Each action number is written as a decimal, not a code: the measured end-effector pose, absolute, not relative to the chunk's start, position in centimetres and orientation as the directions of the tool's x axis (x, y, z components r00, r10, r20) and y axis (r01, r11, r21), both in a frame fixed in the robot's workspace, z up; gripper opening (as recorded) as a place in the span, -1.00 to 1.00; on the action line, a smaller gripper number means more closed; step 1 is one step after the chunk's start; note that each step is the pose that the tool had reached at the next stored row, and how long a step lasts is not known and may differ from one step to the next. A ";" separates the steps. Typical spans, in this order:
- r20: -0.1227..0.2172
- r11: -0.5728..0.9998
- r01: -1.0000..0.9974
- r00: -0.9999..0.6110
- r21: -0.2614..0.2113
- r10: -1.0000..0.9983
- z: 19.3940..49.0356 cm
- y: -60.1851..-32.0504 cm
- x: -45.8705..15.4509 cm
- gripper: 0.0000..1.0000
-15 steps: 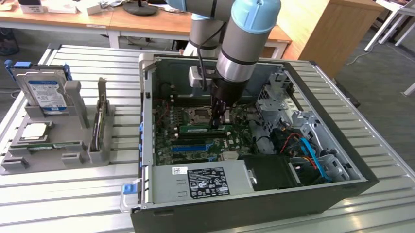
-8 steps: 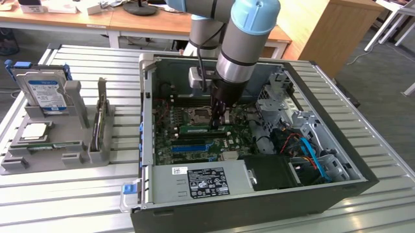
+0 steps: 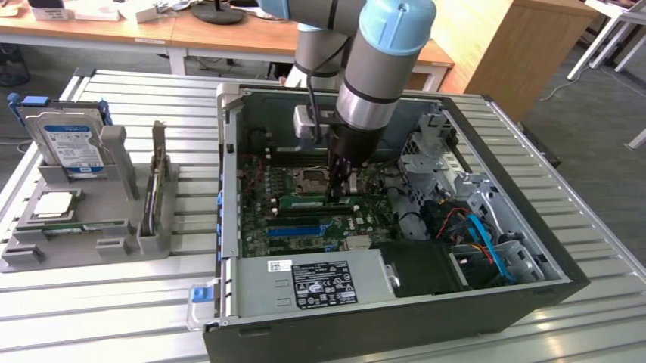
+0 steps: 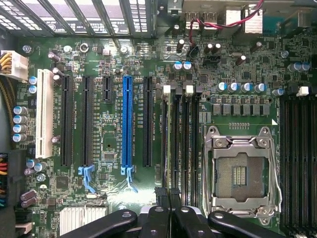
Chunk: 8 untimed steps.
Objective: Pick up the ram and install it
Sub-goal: 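Insert the ram into the slot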
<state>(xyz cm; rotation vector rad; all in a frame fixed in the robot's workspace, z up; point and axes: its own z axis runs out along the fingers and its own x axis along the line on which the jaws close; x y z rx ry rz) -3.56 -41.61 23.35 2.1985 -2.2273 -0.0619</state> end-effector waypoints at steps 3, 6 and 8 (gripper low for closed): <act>-0.020 0.013 -0.999 -0.013 0.036 -1.000 23.3 -41.6 -3.6 -0.76; -0.020 0.013 -0.999 -0.014 0.036 -1.000 23.3 -41.6 -3.6 -0.76; -0.020 0.013 -0.999 -0.013 0.036 -1.000 23.3 -41.6 -3.6 -0.76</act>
